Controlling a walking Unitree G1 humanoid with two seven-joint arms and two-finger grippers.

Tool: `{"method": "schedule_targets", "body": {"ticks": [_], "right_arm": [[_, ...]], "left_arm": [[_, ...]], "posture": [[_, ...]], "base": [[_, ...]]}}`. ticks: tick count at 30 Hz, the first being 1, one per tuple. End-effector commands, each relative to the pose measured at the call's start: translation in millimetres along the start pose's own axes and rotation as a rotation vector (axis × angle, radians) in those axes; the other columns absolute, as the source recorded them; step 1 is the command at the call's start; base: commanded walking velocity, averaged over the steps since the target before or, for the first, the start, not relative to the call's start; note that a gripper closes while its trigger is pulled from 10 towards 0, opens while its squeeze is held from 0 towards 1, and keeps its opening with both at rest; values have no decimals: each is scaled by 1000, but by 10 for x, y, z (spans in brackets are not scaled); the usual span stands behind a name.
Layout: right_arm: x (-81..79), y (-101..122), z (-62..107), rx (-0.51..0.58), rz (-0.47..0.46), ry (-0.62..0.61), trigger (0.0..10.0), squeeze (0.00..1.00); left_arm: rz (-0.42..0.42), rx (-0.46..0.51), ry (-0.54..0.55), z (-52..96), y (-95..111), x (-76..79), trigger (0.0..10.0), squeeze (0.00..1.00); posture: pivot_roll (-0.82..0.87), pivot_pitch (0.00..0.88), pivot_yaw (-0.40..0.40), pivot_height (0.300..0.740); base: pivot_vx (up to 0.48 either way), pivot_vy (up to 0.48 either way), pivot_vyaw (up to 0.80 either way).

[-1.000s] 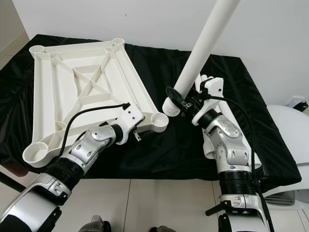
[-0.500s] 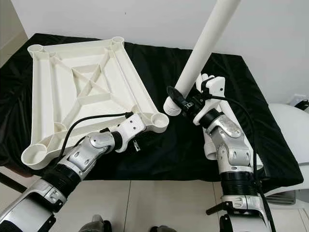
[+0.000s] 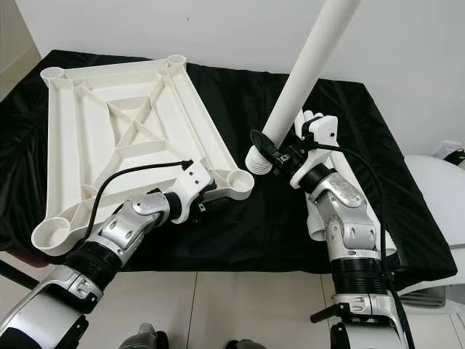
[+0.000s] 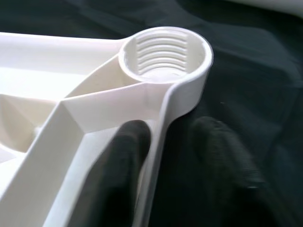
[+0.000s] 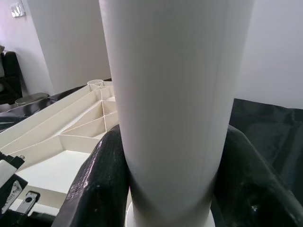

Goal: Building children table

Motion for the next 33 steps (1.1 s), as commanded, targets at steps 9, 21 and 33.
{"method": "schedule_targets", "body": {"ticks": [9,21,33], "right_arm": [[-147,-11,49,5,-34,74,10000,0],[-299,-145,186,-38,-71,181,10000,0],[-349,-296,171,-76,-89,219,10000,0]], "left_arm": [[31,-123,-47,42,-325,21,1686,0],[-3,-161,-64,137,-386,12,10000,0],[-45,-152,-84,231,-357,118,10000,0]], "posture": [[-60,94,-41,740],[-57,97,-52,740],[-38,89,-70,740]], "base": [[0,0,0],[0,0,0],[0,0,0]]}}
Point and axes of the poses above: a point about 5 cm out from each wrist's last joint towards the gripper, its own z axis pointing back from the gripper into the wrist, its own y axis along the axis of the wrist's last joint, x = y × z, the point moved 6 cm from there along -z, pointing out of the wrist towards the gripper, and after that the axes turned 13 degrees about z, right-handed, at the moved point
